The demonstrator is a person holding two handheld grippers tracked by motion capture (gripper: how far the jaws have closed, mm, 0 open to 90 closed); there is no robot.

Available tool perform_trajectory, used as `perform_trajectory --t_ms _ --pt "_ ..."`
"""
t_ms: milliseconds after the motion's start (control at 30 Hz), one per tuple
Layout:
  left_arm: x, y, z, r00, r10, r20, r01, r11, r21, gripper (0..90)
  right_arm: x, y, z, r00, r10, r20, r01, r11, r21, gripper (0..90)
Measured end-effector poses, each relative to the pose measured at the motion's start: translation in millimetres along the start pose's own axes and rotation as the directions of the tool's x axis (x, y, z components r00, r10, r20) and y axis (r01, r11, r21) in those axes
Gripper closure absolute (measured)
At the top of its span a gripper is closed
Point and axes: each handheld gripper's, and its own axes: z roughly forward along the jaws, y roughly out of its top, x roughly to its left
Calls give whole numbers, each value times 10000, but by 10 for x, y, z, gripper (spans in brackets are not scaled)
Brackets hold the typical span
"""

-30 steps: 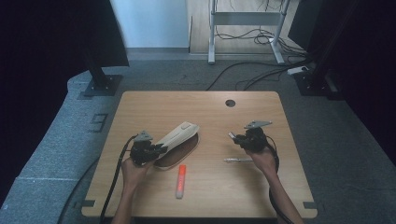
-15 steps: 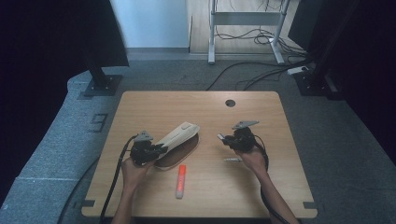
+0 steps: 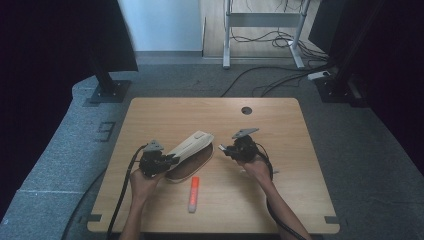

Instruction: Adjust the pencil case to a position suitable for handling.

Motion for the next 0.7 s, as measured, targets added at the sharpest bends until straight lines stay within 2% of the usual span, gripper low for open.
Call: perform_trajectory --t_ms 367,700 --pt "1 1 -2 10000 -26 38 26 10000 -5 767 114 93 202 9997 -105 -223 108 9998 156 721" --pt "-2 3 -4 10000 -21 77 21 10000 -1 767 216 178 411 9989 -392 -265 402 9985 370 721"
